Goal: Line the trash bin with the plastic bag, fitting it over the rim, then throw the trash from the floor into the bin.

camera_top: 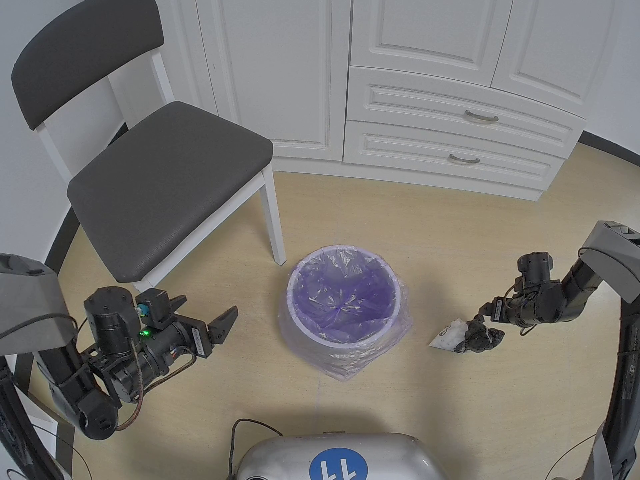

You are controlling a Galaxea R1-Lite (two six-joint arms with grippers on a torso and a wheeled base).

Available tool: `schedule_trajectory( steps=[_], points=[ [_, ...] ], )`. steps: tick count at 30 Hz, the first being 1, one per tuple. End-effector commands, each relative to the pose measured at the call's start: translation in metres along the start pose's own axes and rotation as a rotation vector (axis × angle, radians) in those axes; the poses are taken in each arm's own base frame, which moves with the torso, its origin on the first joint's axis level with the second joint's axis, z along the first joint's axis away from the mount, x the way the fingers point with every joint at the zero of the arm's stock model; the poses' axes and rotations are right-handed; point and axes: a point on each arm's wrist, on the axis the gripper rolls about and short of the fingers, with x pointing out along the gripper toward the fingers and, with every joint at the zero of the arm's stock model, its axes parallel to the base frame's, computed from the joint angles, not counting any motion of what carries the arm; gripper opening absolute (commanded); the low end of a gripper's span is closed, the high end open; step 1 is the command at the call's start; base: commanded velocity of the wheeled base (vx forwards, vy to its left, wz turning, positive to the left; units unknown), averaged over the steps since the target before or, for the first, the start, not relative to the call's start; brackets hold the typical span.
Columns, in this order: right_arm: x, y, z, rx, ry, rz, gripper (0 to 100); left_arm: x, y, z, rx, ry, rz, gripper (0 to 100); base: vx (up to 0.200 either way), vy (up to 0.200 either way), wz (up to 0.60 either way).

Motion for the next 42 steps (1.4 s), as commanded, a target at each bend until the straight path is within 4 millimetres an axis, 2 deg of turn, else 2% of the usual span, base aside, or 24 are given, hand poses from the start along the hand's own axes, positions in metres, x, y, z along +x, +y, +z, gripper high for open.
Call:
schedule_trajectory(
  steps=[1,7,13,27,28,37,42],
  points=[
    [0.045,0.013,0.0,0.092,0.114,-0.004,100,-0.036,-0.008,0.034,-0.034,-0.159,-0.018,100,0.0,0.0,0.0],
    [0.061,0.017,-0.001,0.097,0.133,0.014,100,-0.054,-0.011,0.028,-0.066,-0.131,-0.033,100,0.0,0.0,0.0],
    [0.069,0.017,-0.003,0.096,0.147,0.001,100,-0.055,-0.012,0.031,-0.061,-0.147,-0.039,100,0.0,0.0,0.0],
    [0.082,0.02,0.017,0.102,0.202,-0.02,100,-0.061,-0.019,0.036,-0.056,-0.172,-0.075,100,0.0,0.0,0.0],
    [0.095,0.021,0.018,0.094,0.223,-0.031,100,-0.061,-0.021,0.037,-0.053,-0.177,-0.085,100,0.0,0.0,0.0],
    [0.112,0.019,0.017,0.077,0.331,-0.084,100,-0.063,-0.026,0.039,-0.051,-0.186,-0.106,100,0.0,0.0,0.0],
    [0.113,0.019,0.015,0.064,0.34,-0.085,100,-0.063,-0.028,0.038,-0.05,-0.183,-0.117,100,0.0,0.0,0.0]
  ],
)
